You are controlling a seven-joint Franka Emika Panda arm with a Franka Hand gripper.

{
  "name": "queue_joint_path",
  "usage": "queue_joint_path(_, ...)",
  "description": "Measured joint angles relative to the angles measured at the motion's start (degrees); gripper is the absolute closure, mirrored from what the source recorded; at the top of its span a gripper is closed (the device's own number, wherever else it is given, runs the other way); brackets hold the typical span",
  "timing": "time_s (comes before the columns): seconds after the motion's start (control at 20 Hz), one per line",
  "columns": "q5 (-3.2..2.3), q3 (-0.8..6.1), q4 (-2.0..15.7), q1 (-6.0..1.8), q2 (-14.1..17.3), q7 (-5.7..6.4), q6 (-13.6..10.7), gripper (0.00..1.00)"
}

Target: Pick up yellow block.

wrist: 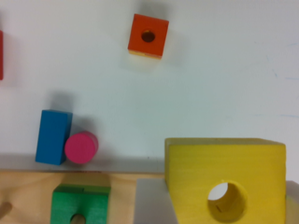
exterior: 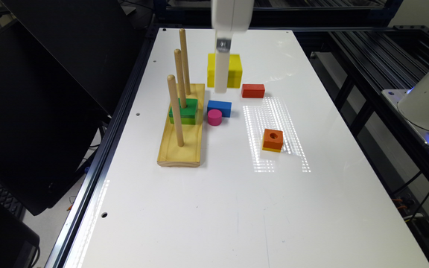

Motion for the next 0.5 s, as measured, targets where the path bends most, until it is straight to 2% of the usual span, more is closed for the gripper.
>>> queue_joint_path(0.3, 0.17, 0.02, 0.48, -0.16, -0.3, -0.17, -0.5, 1.0)
queue_joint_path(0.5, 1.38, 0.02, 1.46, -0.23, -2.0, -0.94, -2.8, 1.0)
